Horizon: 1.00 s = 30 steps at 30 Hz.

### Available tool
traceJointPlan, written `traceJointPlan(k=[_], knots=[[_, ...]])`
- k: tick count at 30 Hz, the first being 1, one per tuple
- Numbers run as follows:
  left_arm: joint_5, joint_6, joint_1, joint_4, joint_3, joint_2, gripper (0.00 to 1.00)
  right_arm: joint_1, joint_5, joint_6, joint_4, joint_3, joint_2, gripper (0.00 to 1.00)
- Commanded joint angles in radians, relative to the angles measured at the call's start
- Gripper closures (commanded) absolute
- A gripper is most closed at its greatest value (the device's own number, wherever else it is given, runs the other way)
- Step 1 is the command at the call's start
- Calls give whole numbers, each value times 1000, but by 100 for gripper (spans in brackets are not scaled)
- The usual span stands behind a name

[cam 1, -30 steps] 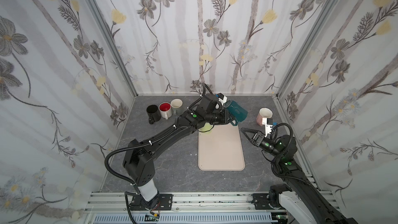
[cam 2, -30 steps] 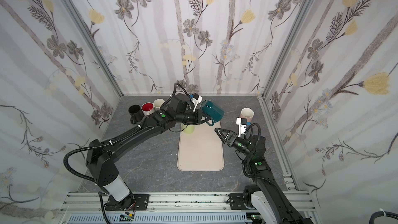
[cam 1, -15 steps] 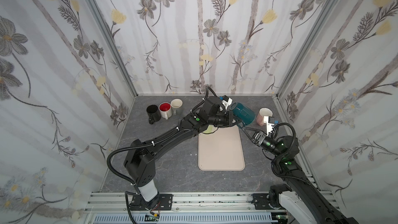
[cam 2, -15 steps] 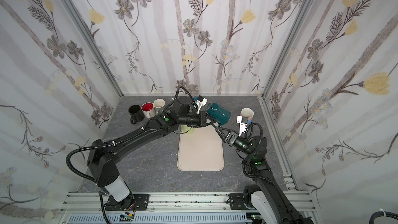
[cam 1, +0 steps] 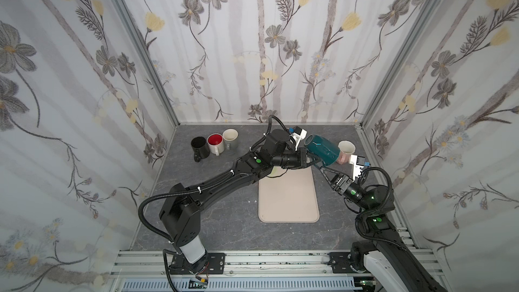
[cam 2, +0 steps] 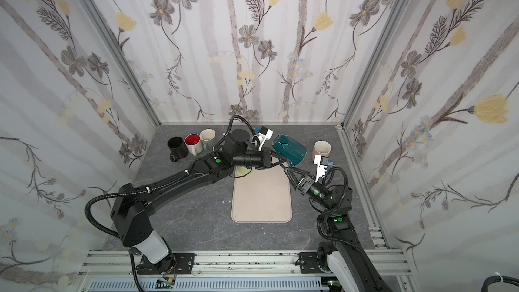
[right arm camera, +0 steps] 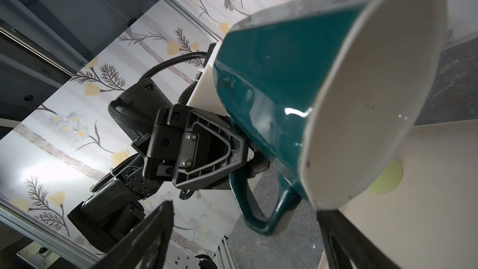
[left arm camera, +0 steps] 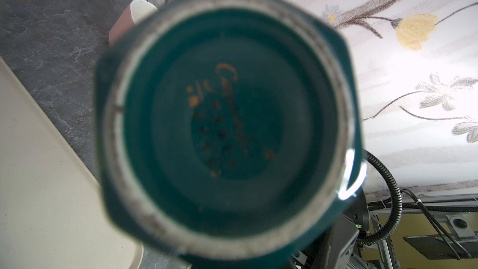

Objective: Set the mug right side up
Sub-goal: 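Close the right gripper on the dark-green mug's handle while the left gripper holds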

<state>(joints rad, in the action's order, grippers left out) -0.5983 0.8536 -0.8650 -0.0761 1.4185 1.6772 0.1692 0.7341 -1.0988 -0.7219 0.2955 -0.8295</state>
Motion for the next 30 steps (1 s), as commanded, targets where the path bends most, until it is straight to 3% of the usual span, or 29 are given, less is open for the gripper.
traceJointPlan(k=[1, 15, 22, 28, 30], knots=[[-21, 21, -6, -163, -12, -15, 100, 2, -20, -18, -37, 1, 4, 14], [-20, 13, -21, -165, -48, -21, 100, 0, -31, -43, -86, 4, 2, 18], [-18, 12, -25, -163, -66, -19, 100, 0, -45, -68, -121, 2, -23, 27], [-21, 4, -25, -151, -65, -1, 100, 0, -55, -89, -173, -8, -44, 44], [-24, 4, -25, -150, -63, 7, 100, 0, -58, -94, -182, -9, -47, 46]])
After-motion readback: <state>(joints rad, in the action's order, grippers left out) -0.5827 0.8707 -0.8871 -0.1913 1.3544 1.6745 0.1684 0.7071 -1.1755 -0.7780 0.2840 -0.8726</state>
